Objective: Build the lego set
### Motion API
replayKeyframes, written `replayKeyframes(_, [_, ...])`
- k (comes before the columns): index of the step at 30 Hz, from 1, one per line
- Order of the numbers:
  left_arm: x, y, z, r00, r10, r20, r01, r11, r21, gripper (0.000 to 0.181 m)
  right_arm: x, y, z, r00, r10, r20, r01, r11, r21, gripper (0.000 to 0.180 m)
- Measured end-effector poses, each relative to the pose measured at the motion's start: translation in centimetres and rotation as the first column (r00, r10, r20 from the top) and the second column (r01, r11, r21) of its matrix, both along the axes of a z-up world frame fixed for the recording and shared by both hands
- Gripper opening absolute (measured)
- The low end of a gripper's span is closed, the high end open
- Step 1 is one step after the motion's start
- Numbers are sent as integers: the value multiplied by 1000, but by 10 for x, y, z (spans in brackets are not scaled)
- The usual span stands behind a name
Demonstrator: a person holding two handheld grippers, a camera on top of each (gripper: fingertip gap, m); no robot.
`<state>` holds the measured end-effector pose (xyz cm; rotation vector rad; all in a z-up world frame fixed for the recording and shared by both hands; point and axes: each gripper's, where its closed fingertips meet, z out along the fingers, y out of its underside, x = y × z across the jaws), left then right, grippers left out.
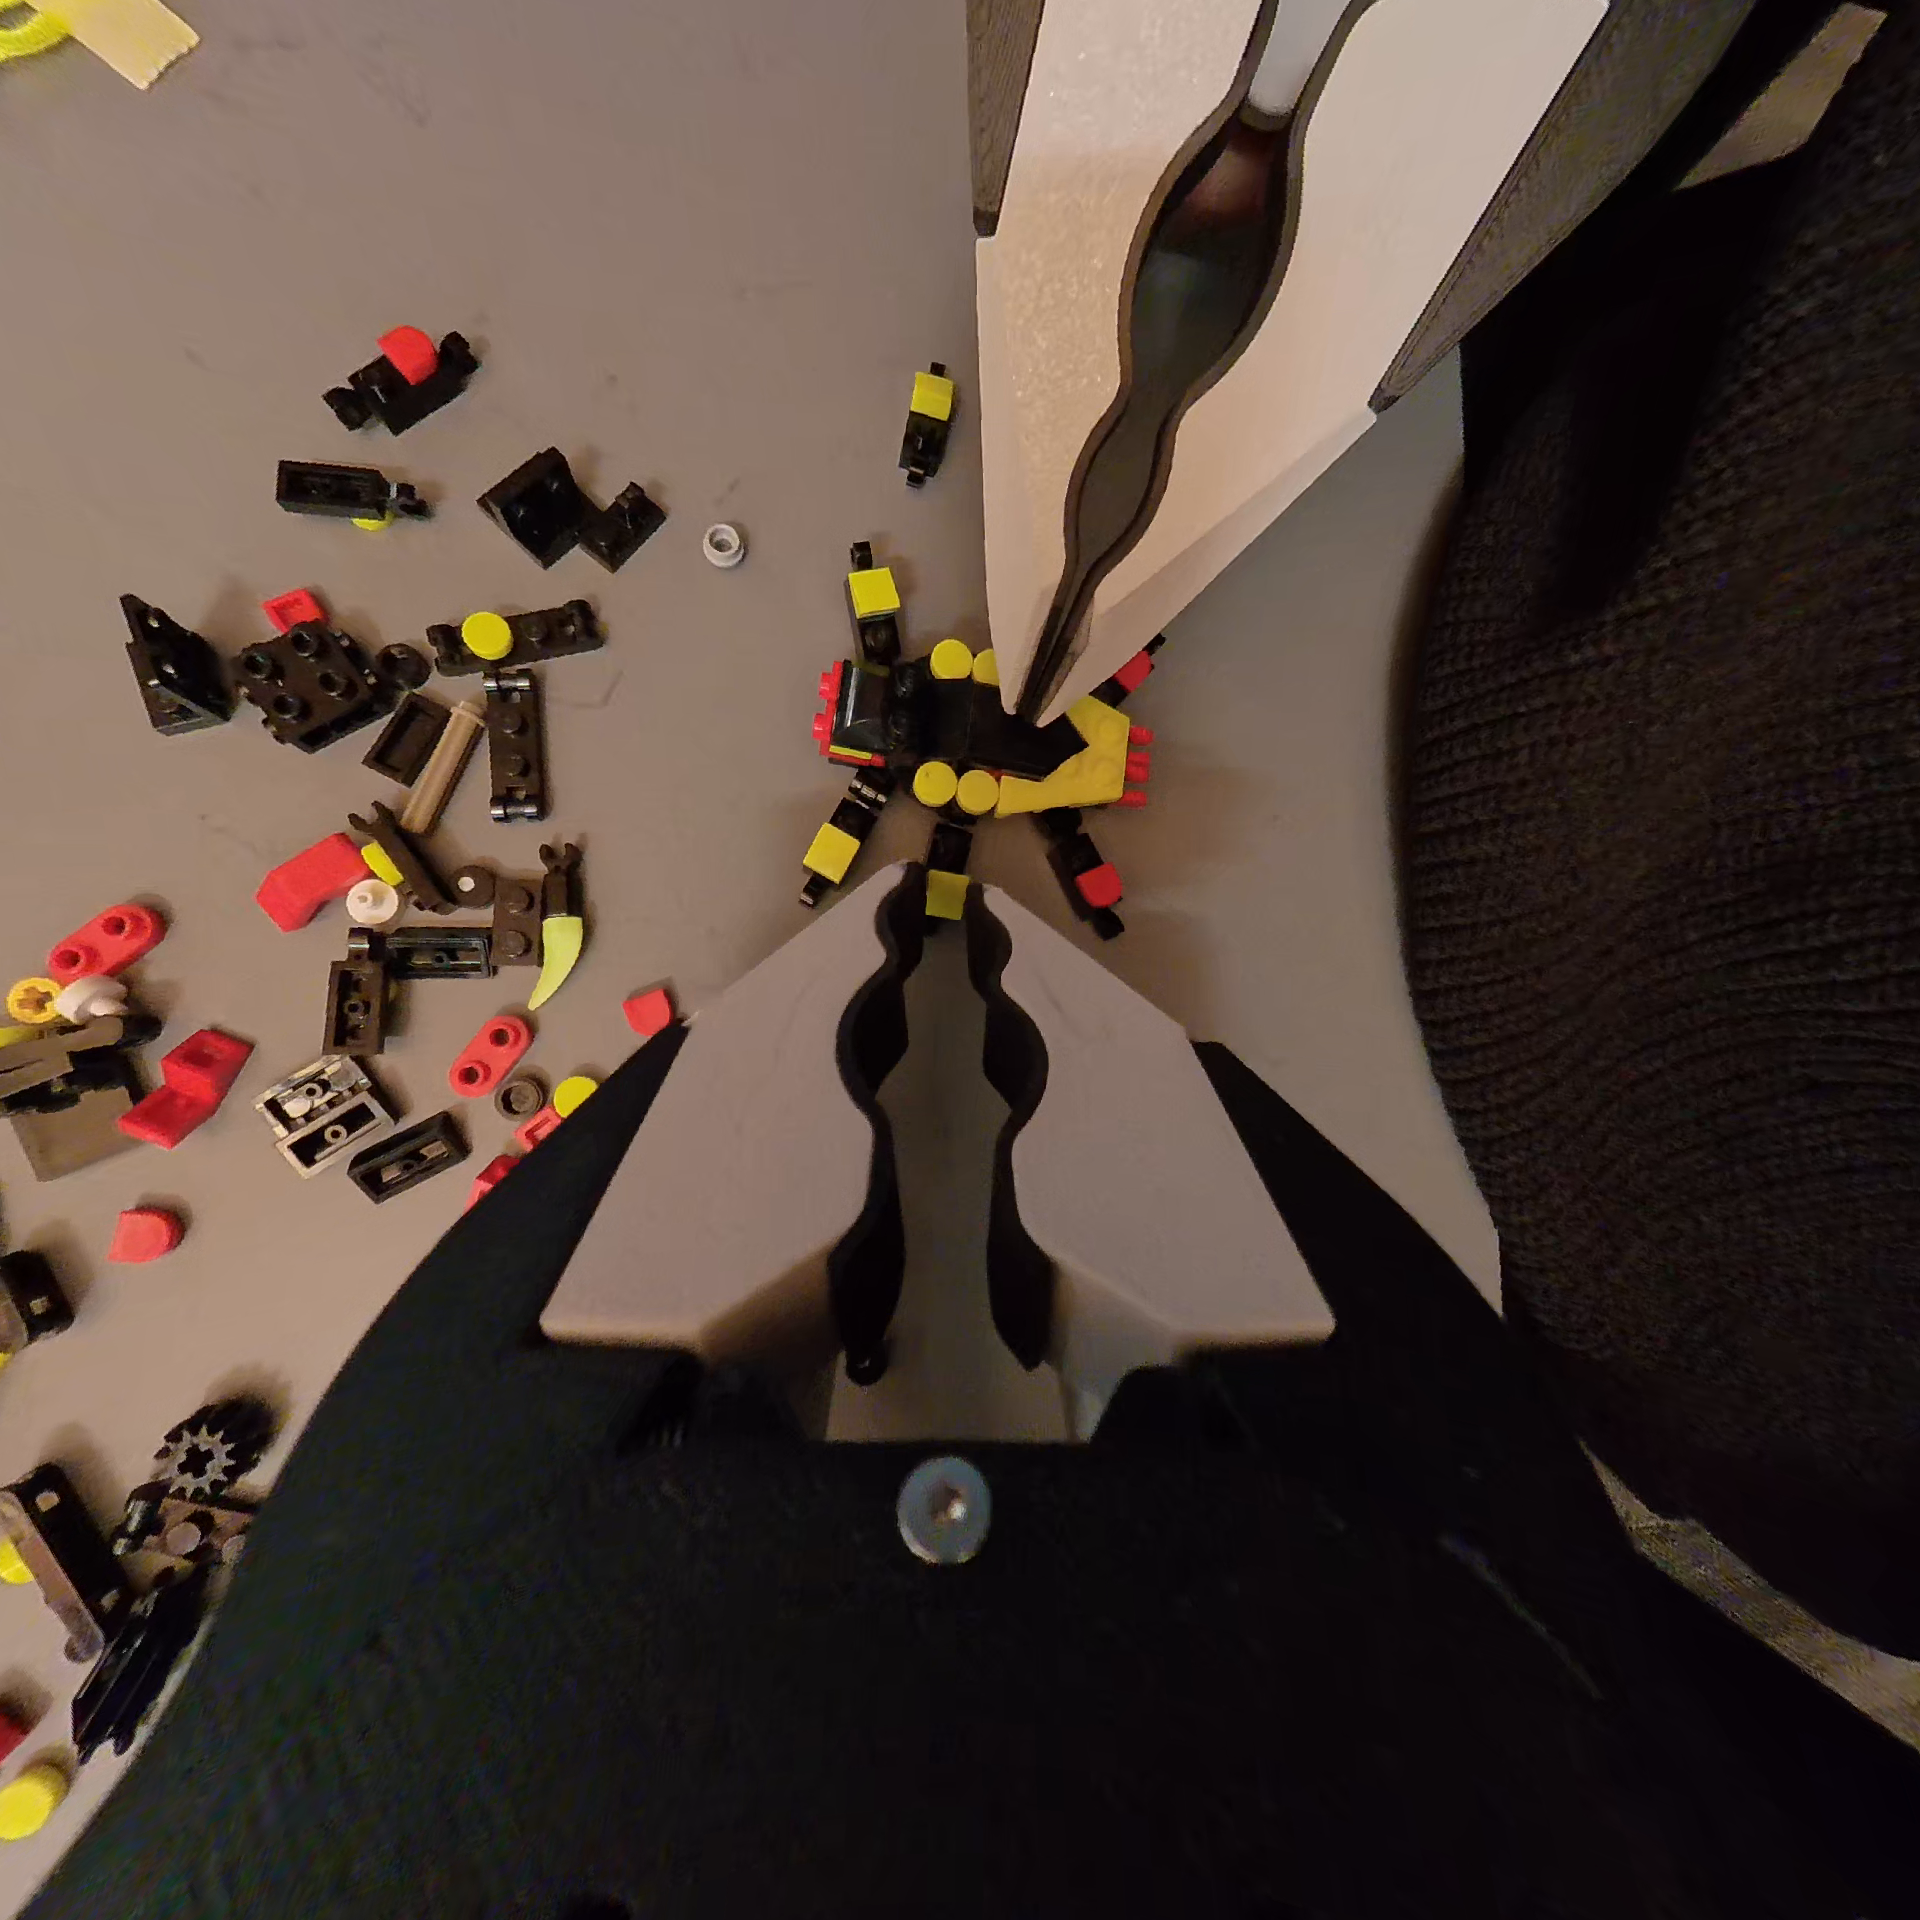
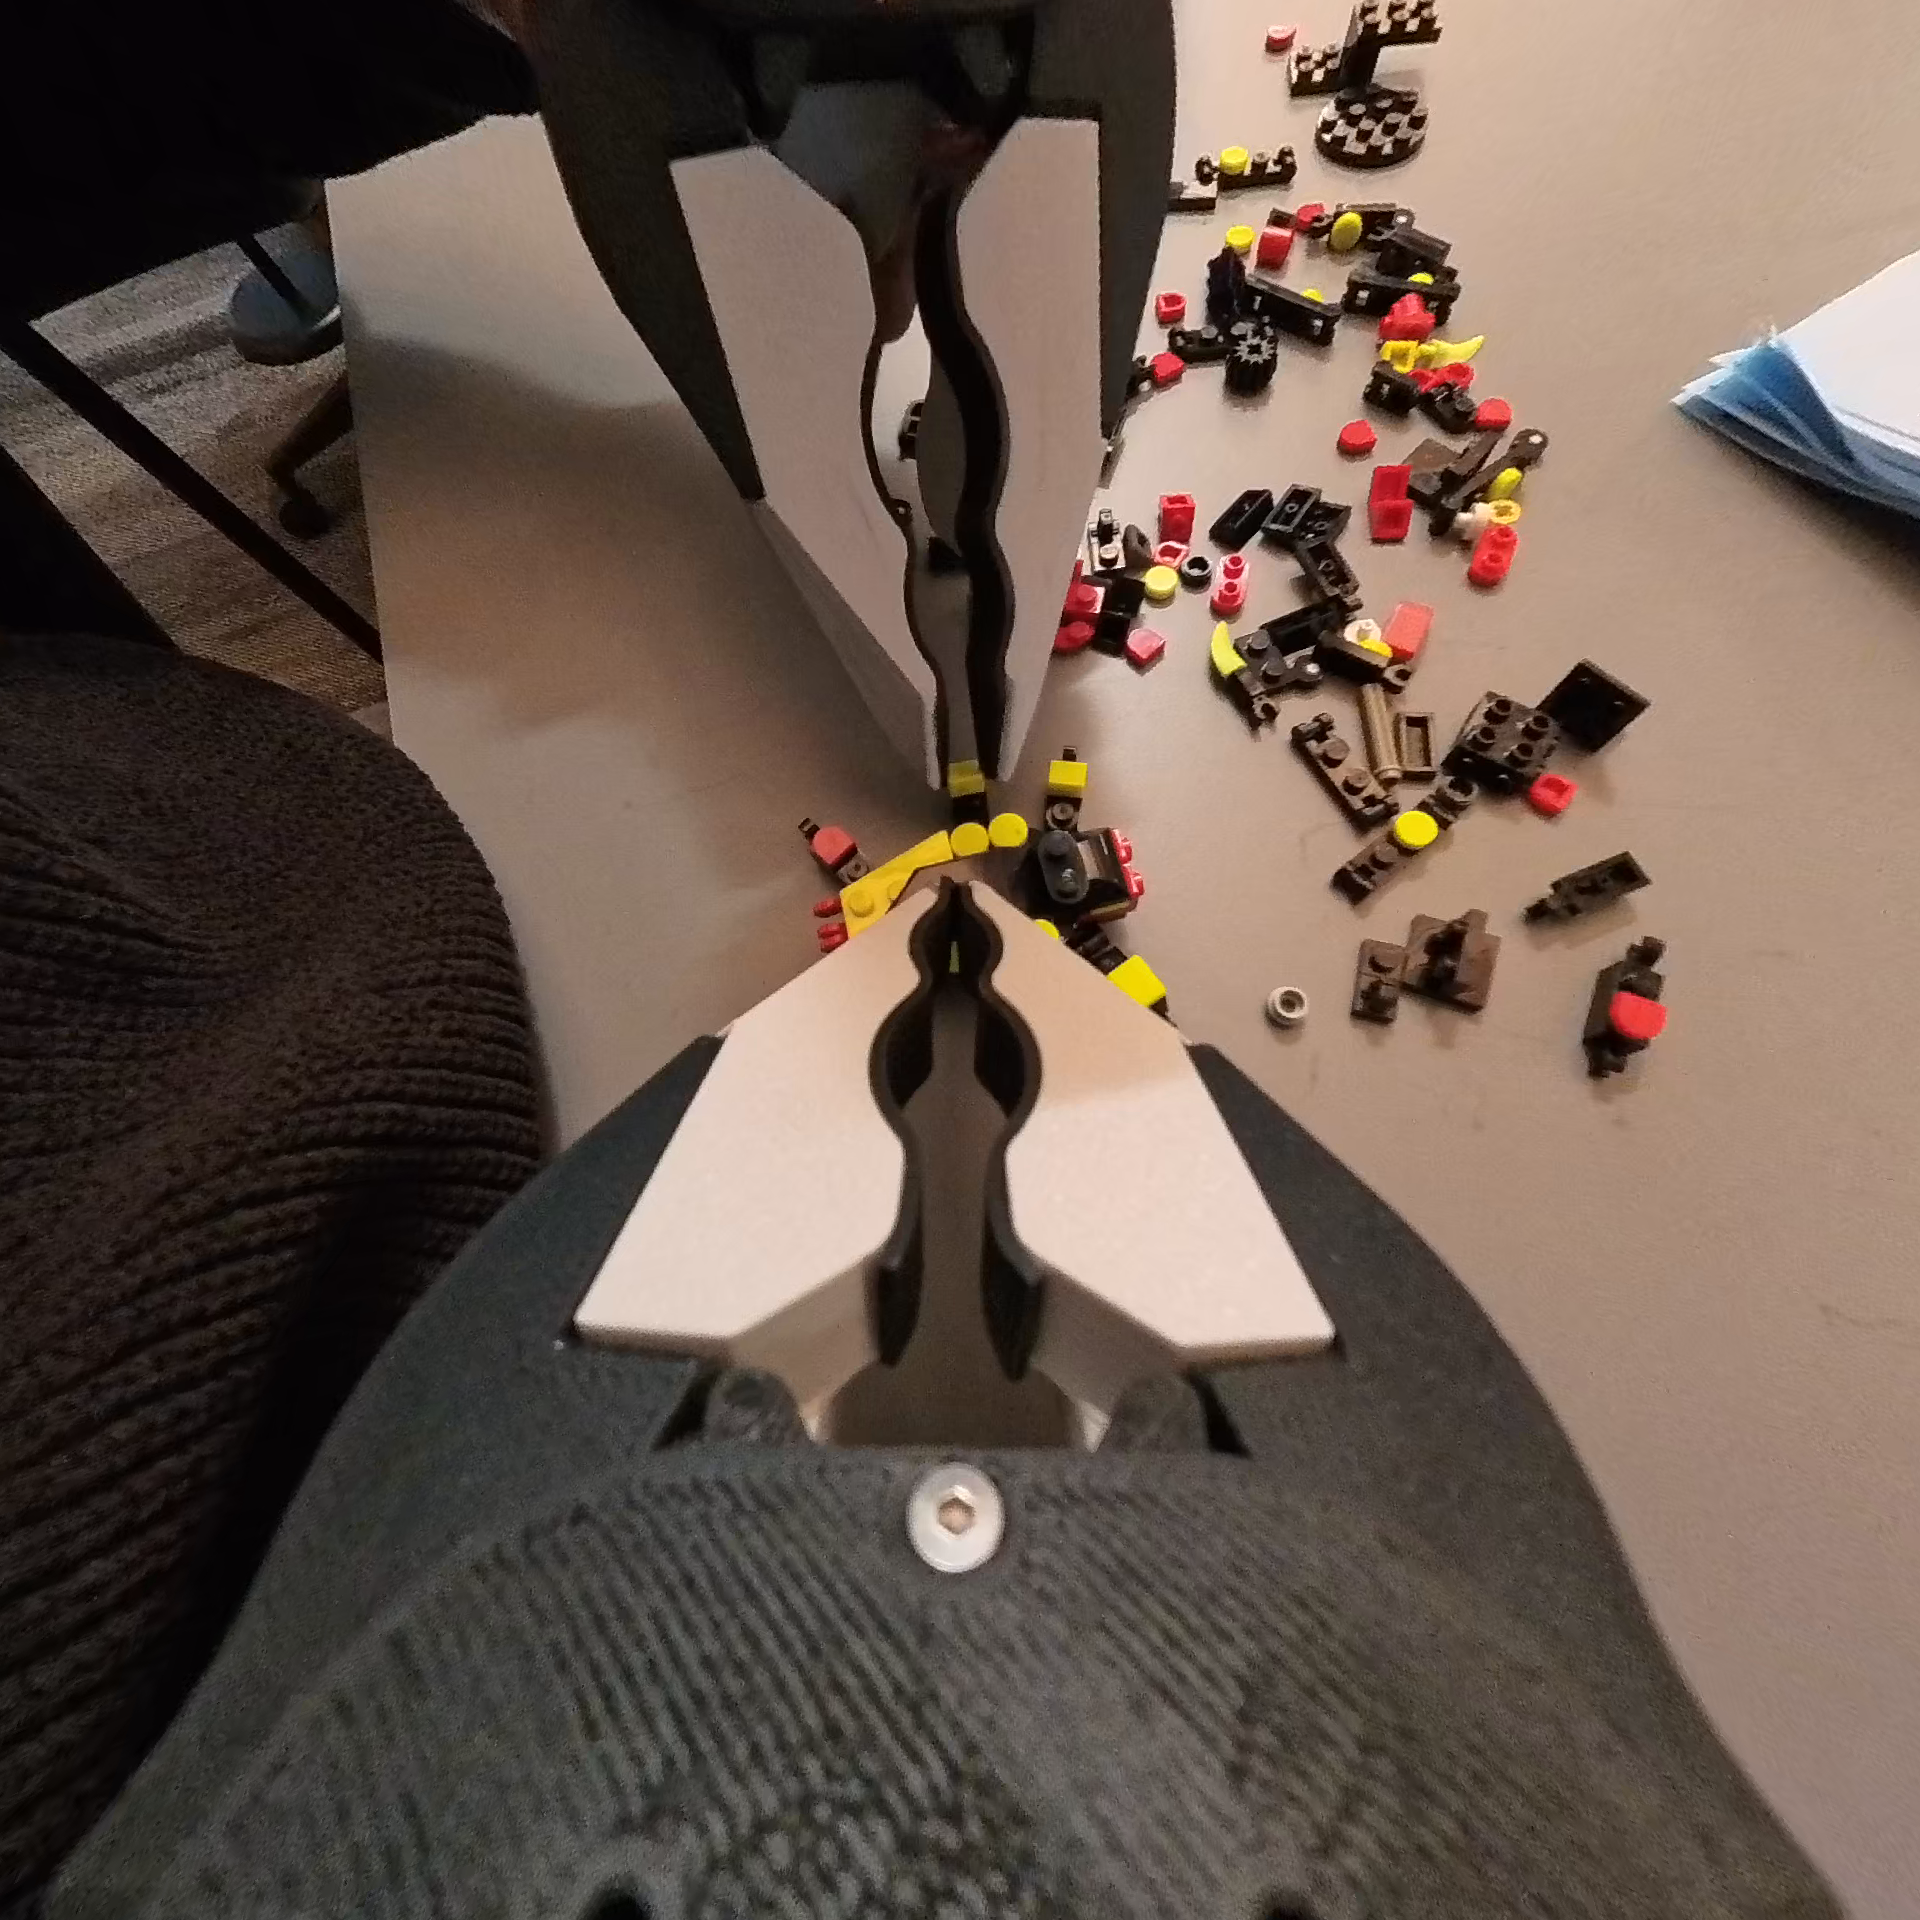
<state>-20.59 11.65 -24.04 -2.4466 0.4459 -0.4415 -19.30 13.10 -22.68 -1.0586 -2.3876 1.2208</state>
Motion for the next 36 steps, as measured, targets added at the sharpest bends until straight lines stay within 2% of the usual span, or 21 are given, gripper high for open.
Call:
replayKeyframes(24, [-1,0,-3,1000,7,-16,-7,1000,-24,5,0,0,0,1000,-2,-2,2,1000,2,0])
replayKeyframes(36, [2,-1,-5,998,23,-50,-28,994,-102,2,-1,0,0,1000,-11,3,11,1000,-1,0])
